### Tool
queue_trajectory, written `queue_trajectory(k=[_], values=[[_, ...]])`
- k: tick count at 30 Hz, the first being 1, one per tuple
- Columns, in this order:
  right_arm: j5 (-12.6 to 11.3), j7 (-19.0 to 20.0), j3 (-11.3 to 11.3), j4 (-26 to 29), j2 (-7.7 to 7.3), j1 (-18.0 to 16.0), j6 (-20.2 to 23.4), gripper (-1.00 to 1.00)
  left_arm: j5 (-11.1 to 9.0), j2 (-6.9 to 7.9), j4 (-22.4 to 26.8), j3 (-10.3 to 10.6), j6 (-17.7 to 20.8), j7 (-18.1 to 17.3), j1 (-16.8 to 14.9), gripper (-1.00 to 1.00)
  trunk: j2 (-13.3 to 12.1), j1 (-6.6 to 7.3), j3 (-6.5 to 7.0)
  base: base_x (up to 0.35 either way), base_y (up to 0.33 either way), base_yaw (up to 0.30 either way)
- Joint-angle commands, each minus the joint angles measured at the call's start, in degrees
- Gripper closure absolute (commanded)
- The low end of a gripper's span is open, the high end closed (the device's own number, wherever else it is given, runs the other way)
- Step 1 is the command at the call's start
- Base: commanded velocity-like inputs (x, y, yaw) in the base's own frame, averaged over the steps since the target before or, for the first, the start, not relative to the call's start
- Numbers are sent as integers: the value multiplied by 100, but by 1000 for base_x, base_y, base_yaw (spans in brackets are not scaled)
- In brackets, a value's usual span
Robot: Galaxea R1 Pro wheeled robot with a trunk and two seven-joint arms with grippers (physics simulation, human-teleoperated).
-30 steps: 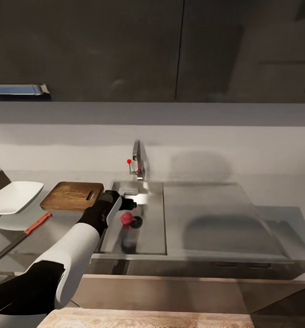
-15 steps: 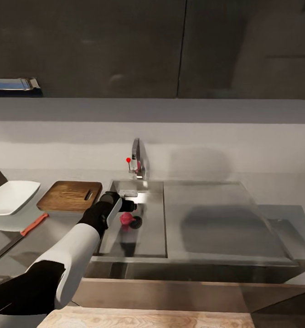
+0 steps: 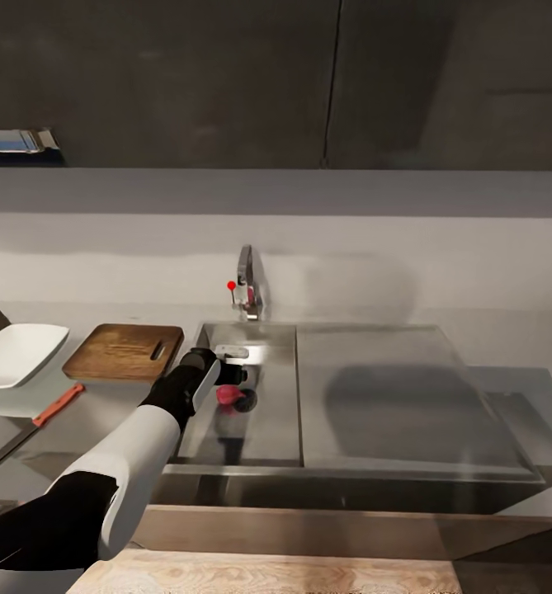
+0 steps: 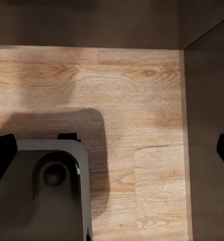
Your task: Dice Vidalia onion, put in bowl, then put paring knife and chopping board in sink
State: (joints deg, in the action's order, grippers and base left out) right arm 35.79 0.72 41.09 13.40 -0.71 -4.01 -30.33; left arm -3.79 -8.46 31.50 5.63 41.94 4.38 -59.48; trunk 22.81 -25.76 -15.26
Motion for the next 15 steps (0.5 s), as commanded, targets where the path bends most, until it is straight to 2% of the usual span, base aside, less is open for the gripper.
queue_trajectory(k=[1,9,15], values=[[51,8,48,-4,1,-5,-26,-100,-43,3,6,26,25,46,-3,-100,11,-3,-20,0,0,0],[51,8,48,-4,1,-5,-26,-100,-43,3,-3,26,25,46,-3,-100,11,-3,-95,1,0,0],[51,8,48,-4,1,-4,-24,-100,-43,3,-16,26,25,46,-2,-100,11,-3,-151,123,0,0]])
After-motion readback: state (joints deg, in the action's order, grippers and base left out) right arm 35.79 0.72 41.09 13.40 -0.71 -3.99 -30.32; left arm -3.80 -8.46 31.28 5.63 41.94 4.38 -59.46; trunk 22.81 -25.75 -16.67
